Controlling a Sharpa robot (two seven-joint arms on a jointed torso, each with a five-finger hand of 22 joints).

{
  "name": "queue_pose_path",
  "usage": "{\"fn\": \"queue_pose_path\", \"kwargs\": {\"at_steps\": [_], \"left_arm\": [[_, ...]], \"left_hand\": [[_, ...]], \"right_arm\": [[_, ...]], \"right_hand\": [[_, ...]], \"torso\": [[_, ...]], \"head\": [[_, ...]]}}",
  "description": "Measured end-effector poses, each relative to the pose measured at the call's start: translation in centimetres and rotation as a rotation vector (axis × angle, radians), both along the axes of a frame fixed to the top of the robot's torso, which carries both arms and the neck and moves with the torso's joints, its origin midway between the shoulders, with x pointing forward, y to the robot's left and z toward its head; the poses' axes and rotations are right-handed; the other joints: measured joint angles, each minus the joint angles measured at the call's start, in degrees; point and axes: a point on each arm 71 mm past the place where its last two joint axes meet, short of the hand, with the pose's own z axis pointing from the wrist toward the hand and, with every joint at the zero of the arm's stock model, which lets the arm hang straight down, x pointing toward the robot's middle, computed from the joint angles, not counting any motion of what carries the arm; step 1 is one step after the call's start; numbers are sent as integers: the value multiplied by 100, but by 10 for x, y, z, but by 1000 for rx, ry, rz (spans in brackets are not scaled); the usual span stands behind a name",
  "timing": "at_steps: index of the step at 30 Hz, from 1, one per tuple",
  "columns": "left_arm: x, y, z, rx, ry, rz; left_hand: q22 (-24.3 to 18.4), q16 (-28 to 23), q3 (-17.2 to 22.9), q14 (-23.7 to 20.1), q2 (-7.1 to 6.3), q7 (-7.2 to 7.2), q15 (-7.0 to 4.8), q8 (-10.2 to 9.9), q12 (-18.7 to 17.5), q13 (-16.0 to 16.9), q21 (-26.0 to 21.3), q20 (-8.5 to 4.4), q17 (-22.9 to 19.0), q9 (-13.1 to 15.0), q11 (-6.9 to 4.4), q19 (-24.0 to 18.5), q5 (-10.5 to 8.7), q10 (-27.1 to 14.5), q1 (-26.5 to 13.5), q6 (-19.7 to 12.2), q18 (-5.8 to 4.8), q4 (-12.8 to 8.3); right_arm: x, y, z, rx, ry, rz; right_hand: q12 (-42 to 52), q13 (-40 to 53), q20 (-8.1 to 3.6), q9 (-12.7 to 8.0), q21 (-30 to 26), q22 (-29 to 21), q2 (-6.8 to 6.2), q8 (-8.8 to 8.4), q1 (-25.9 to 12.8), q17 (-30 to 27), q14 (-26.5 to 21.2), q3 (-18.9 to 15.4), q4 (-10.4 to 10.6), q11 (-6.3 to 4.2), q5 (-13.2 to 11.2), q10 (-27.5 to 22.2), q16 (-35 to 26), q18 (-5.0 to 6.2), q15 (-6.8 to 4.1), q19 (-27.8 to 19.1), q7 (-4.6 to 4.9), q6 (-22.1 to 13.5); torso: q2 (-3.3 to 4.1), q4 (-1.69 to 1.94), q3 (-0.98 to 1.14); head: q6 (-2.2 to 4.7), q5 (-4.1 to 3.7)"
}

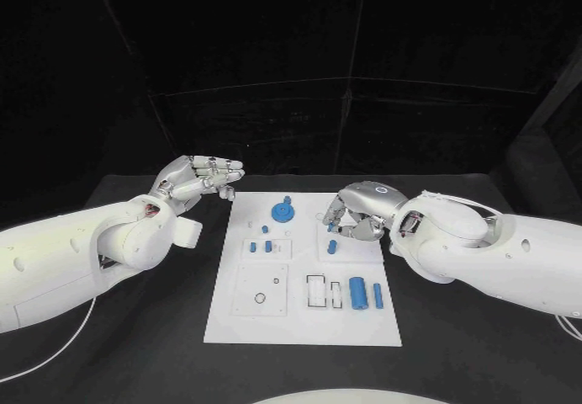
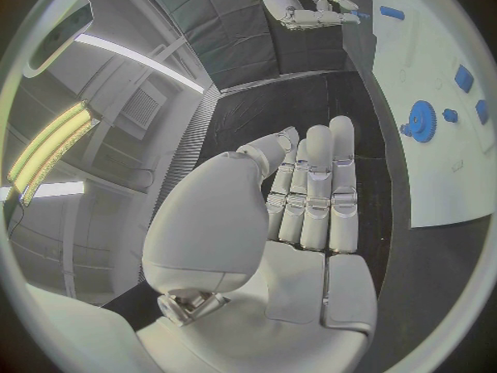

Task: Assemble the parts on the task board

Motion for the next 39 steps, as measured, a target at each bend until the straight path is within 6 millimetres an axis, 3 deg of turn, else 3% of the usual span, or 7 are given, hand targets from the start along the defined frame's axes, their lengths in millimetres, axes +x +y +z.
{"fn": "queue_pose_path", "kwargs": {"at_steps": [10, 14, 20, 28, 39], "left_arm": [[0, -4, 0, -2, -1, -4], [0, -8, 0, -3, -1, -9], [0, -13, 0, -8, 1, -12], [-1, -15, 0, -16, 6, -10], [-1, -16, 0, -22, 11, -5]], "left_hand": [[-5, 0, 0, 0, 0, 20, 0, 0, 0, 0, 0, 0, 0, 1, 0, 0, 0, 0, 0, -20, -1, 0], [-5, 0, 0, 0, 0, 20, 0, 0, 21, 0, 0, 0, -5, 1, 0, 0, 0, 0, 0, -21, -2, 0], [-4, 0, -16, 0, 0, 20, 0, -3, 21, 0, 0, 0, -5, 1, 0, 0, 0, 0, 0, -21, -3, -16], [-27, 0, -87, 0, 15, 20, 0, -3, 58, 0, -37, 0, -33, 1, 0, 0, 0, -42, -72, -20, -3, 56], [-37, 0, -119, 0, 20, 19, 0, -3, 84, 0, -41, 0, -43, 2, -1, 0, 0, -42, -76, -20, -4, 56]], "right_arm": [[-10, 48, 4, 58, -20, 120], [-15, 67, -9, 70, 1, 163], [-23, 88, -34, 85, 47, 209], [-27, 100, -54, 84, 75, 237], [-27, 102, -66, 56, 86, 245]], "right_hand": [[-22, -1, 20, -2, 22, 32, -25, -1, -24, 14, 0, 112, -81, 1, -1, 0, 25, 0, 0, 20, -1, -2], [-37, 0, 20, -2, 23, 32, -52, -1, -52, 13, 0, 134, -103, 1, -1, 0, 25, 1, 0, 20, -2, -2], [-44, 0, 20, -2, 23, 32, -91, 0, -90, 13, 0, 172, -142, 21, -1, 20, 25, 1, 0, 20, -3, -3], [-44, 0, 20, -2, 23, 32, -91, 0, -90, 12, 0, 172, -142, 21, -2, 20, 25, 1, 0, 20, 18, -25], [-67, 0, 20, -1, 23, 31, -113, 0, -112, 12, 0, 212, -164, 21, -2, 20, 46, 1, 0, 20, 18, -26]], "torso": [[11, 1, -2], [15, 0, 2], [16, -4, 0], [22, -2, 3], [19, -2, 4]], "head": [[-4, 118], [-4, 219], [-27, 299], [-99, 416], [-147, 474]]}}
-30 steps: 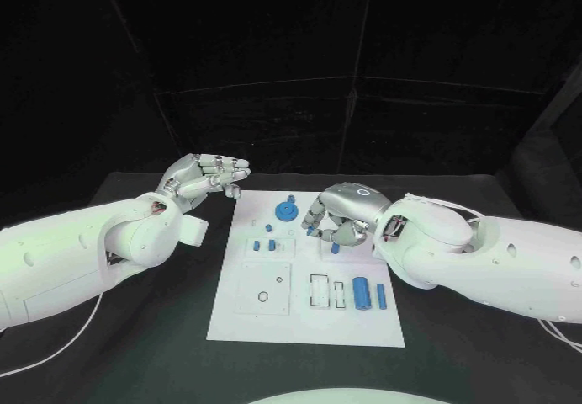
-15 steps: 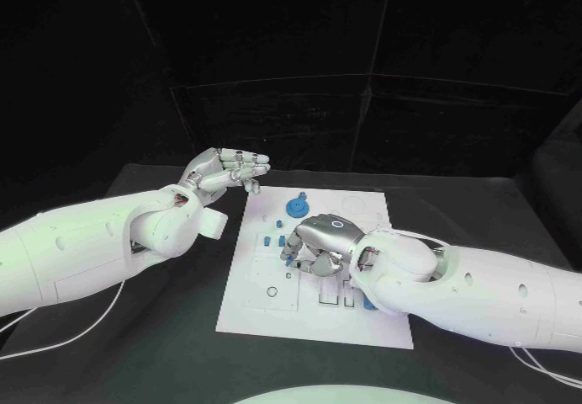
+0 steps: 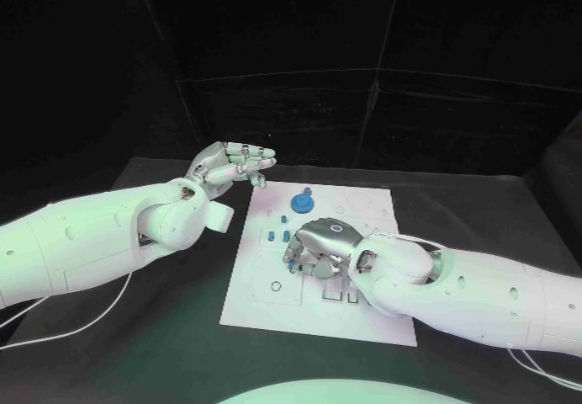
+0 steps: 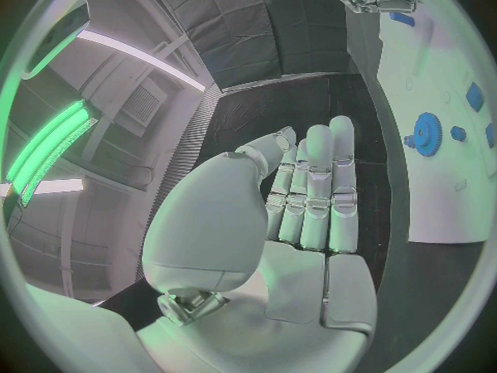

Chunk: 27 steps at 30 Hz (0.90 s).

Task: Assemble the parts on the task board

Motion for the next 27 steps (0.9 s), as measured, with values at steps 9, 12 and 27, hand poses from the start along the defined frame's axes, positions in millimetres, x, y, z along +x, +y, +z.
{"fn": "queue_pose_path", "kwargs": {"at_steps": [9, 12, 27], "left_arm": [[0, 0, 0, -2, 2, 1], [0, 0, 0, -2, 2, 1], [0, 0, 0, -5, 4, -1]], "left_hand": [[-15, 22, -54, 0, 25, -21, 0, 0, 10, 0, 0, 16, -13, 0, 0, 16, -27, 0, -25, -21, 1, 21], [-24, 29, -56, 0, 26, -21, 0, 0, 23, 0, 0, 21, -22, 0, 0, 21, -27, 0, -26, -21, 0, 24], [-51, 29, -117, 21, 24, -21, 21, 0, 46, 0, -26, 21, -40, 1, -1, 21, -62, -41, -83, -21, -1, 54]], "right_arm": [[1, -1, -3, -18, 3, 2], [1, -1, -3, -24, 5, 1], [4, 0, -7, -51, 17, -3]], "right_hand": [[0, 0, 0, 0, 0, 0, 0, 0, 0, -3, 0, 14, -4, 0, 0, 0, 0, 0, 0, 0, -1, 0], [0, -1, 0, 0, 0, -1, 0, 0, 0, -6, 0, 27, -16, 0, 0, 0, 0, 0, 0, 0, -1, -1], [0, -1, 0, -2, 0, -1, 0, 0, 0, -6, 0, 27, -17, 0, -1, 0, 0, 0, 0, 0, -2, -1]], "torso": [[-7, -3, -1], [-8, -7, -1], [-7, -3, -5]], "head": [[-20, 20], [-24, 24], [-49, 12]]}}
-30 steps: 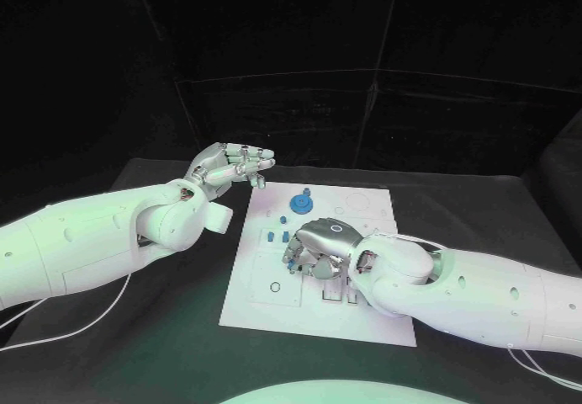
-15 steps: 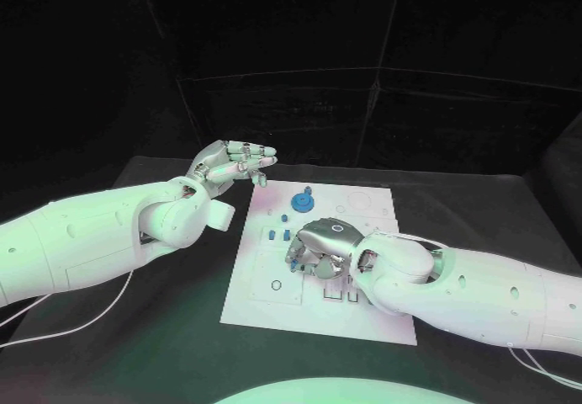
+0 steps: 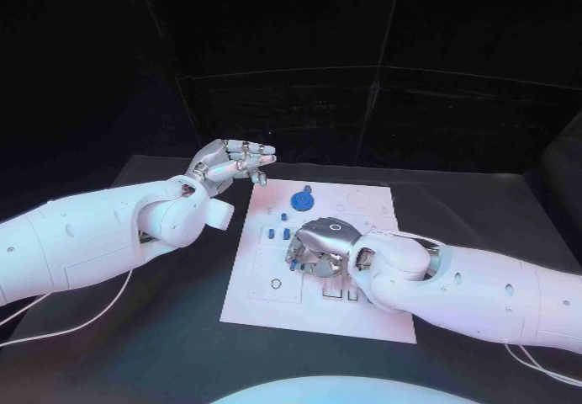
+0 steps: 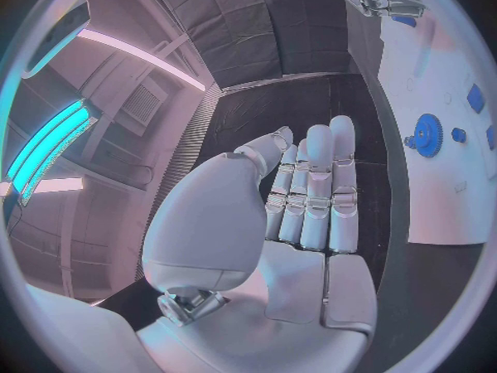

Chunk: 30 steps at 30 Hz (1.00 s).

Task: Assemble the parts on the task board

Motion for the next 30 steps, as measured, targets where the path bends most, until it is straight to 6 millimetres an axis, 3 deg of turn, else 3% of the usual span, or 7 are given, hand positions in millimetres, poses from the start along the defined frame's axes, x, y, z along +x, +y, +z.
{"fn": "queue_pose_path", "kwargs": {"at_steps": [30], "left_arm": [[0, 0, 0, -2, 3, -4]], "left_hand": [[-13, 0, -16, 0, 0, 0, 0, 0, 0, 0, 0, 0, -6, 0, 0, 0, 0, 0, 0, 0, 0, -16]], "right_arm": [[0, 5, -1, -37, -9, -1]], "right_hand": [[0, 0, 0, -4, 0, -24, -24, -1, -24, -32, 0, 35, -35, 0, 0, 0, 0, 0, 0, 0, -7, -8]], "torso": [[1, 3, 4]], "head": [[-54, 7]]}}
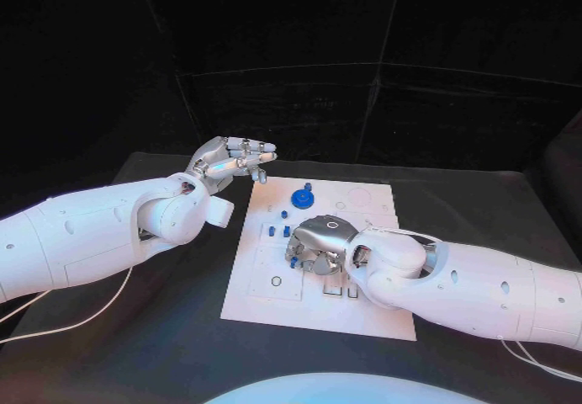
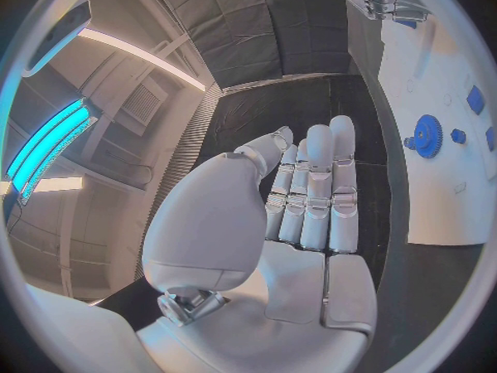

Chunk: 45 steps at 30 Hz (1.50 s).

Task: Assemble the parts on the task board

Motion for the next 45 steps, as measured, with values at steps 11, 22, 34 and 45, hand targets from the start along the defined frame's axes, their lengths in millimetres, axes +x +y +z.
{"fn": "queue_pose_path", "kwargs": {"at_steps": [11, 22, 34, 45], "left_arm": [[0, 0, 0, 0, 1, 0], [1, 1, 0, 1, 4, 0], [1, 1, -1, 3, 7, 0], [1, 1, -1, 3, 9, -2]], "left_hand": [[1, 0, 0, 0, 0, 0, 0, 0, 0, 0, 0, 0, 0, 0, 0, 0, 0, 0, 0, 0, 0, 0], [-7, 0, 0, 0, 0, 21, 0, 0, 0, 0, -22, 0, -11, 0, 0, 0, 0, 0, 0, -21, 0, 0], [-13, 0, -15, 0, 0, 1, 0, 0, 22, 0, -22, -1, -11, 0, 0, 1, 0, -41, 0, -42, -1, -16], [-12, 0, -15, 0, 0, 0, 0, 0, 22, 0, -22, -3, -18, -5, 0, 3, 0, -41, 0, -42, -1, -16]], "right_arm": [[-4, 3, 1, -7, -13, 8], [-7, 3, 1, -10, -23, 9], [-6, 0, 1, -20, -33, -1], [-6, 0, 2, -23, -43, -5]], "right_hand": [[0, 1, 0, -2, 0, 0, 18, -1, -18, 1, 0, 15, -16, 0, -1, 0, 0, 0, 0, 0, 18, 19], [0, 0, 0, 4, 0, 1, 24, -12, -24, 1, 0, 30, -31, 0, -3, 0, 0, 0, 0, 0, 18, 18], [0, 0, 0, 3, 0, 1, 24, -12, -24, 1, 0, 44, -45, 0, -3, 0, 0, 0, 0, 0, 17, 18], [0, -1, 0, 6, 0, 1, 23, -15, -23, 1, 0, 44, -45, 0, -4, 0, 0, 0, 0, 0, 17, 18]], "torso": [[-1, -3, 2], [-4, -3, 2], [-2, -4, 0], [-1, -4, 0]], "head": [[-5, -2], [8, -4], [10, -3], [8, 1]]}}
